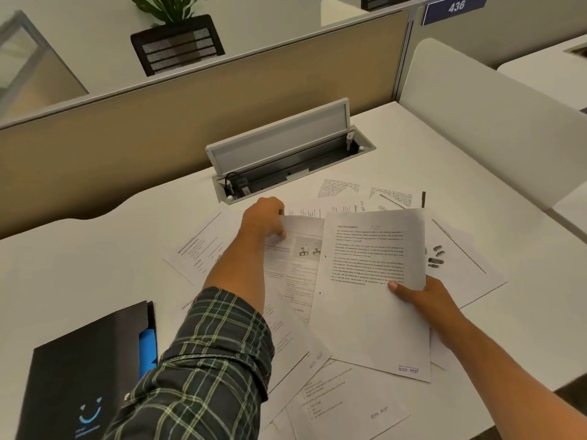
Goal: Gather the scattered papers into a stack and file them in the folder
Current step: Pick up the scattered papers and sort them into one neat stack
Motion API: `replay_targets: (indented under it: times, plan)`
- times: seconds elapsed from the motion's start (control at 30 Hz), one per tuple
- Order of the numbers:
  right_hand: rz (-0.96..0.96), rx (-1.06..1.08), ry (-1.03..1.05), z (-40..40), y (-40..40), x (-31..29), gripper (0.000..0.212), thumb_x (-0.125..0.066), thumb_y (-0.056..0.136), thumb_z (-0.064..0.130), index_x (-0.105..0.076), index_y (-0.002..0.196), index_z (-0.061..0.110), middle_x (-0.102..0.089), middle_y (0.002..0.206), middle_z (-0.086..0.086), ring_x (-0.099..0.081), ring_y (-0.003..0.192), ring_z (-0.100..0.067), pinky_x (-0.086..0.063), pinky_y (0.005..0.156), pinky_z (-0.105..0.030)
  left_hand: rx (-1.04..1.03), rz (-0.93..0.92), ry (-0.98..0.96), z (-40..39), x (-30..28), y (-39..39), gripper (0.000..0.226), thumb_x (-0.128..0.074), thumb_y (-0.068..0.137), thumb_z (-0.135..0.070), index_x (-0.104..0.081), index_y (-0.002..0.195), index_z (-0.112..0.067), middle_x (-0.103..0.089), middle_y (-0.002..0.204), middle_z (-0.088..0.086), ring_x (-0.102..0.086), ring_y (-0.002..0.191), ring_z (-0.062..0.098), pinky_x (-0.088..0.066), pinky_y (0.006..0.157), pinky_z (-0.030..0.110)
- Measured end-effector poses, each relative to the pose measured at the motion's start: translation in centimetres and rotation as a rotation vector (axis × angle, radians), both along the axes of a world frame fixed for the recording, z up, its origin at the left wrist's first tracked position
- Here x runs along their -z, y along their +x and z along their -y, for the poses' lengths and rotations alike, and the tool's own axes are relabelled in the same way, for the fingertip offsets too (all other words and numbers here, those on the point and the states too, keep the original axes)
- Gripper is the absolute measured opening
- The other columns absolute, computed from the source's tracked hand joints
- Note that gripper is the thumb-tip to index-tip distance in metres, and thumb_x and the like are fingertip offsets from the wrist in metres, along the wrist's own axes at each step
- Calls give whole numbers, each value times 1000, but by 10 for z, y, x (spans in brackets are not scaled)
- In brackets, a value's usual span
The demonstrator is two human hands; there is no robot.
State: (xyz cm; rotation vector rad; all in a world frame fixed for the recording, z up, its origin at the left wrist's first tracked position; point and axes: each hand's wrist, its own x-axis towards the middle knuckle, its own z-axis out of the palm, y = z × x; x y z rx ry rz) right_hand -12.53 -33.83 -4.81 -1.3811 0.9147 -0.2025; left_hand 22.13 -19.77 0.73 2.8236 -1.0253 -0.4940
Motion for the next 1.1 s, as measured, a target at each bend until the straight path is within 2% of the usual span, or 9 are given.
replay_targets:
  times: [0.07, 0.17, 0.33, 0.47, 0.6, 0.77, 0.87, 1.0, 1.1]
  plan:
    - [-11, -6, 4, 1, 0, -1, 38, -80, 88, 29, -69, 124, 22, -80, 104, 2, -79, 85, -19, -63, 68, -32, -76, -78, -105, -8, -10, 7, 32, -89, 71, -26, -64, 91, -21, -66, 103, 3, -62, 89, 21, -53, 79, 32]
    - [-34, -6, 5, 2, 2, -1, 40, -80, 88, 27, -69, 126, 20, -79, 107, -1, -78, 88, -23, -64, 75, -40, -189, -182, -311, -23, -28, 11, 30, -89, 73, -27, -68, 94, -20, -66, 102, 2, -64, 93, 23, -55, 79, 32]
    - [-51, 17, 19, 3, 6, 0, 42, -80, 89, 23, -67, 128, 17, -77, 111, -6, -75, 95, -30, -61, 88, -50, -409, -251, -709, -40, -64, 5, 34, -88, 72, -27, -68, 100, -27, -64, 100, -4, -62, 84, 14, -49, 59, 19]
    - [-72, 35, 32, 2, 9, -1, 40, -80, 89, 21, -67, 126, 16, -75, 111, -7, -74, 94, -31, -60, 84, -45, -495, -305, -994, -49, -99, 0, 42, -91, 67, -22, -69, 102, -21, -68, 106, 2, -67, 95, 19, -61, 72, 29]
    - [-65, 66, 44, 0, 11, -3, 34, -79, 90, 20, -65, 121, 20, -74, 108, -6, -72, 88, -26, -57, 72, -36, -518, -404, -1198, -58, -136, -4, 43, -92, 64, -13, -70, 101, -11, -73, 104, 9, -73, 91, 24, -63, 70, 36]
    - [-92, 75, 13, -7, 15, -7, 37, -77, 91, 16, -64, 125, 15, -71, 114, -13, -70, 93, -34, -58, 86, -50, -345, -581, -1361, -67, -181, -23, 40, -91, 65, -6, -71, 98, -5, -76, 92, 7, -74, 86, 22, -58, 73, 34]
    - [-91, 106, -32, -10, 20, -16, 41, -74, 91, 10, -65, 130, 8, -69, 121, -16, -66, 100, -35, -55, 95, -50, -213, -717, -1387, -73, -204, -36, 33, -86, 71, -2, -70, 99, -6, -75, 95, 9, -72, 89, 22, -57, 79, 34]
    - [22, 113, -103, -15, 37, -43, 34, -74, 91, 9, -67, 124, 7, -70, 114, -16, -68, 87, -28, -55, 83, -38, -136, -761, -1341, -78, -215, -55, 26, -81, 75, 2, -67, 96, -5, -67, 101, 16, -64, 95, 28, -55, 88, 39]
    - [132, 104, -186, -22, 49, -68, 32, -75, 91, 14, -69, 122, 12, -71, 104, -4, -68, 81, -12, -54, 71, -28, -122, -852, -1312, -87, -210, -61, 21, -74, 82, 4, -66, 100, -4, -67, 99, 14, -65, 92, 26, -57, 80, 37]
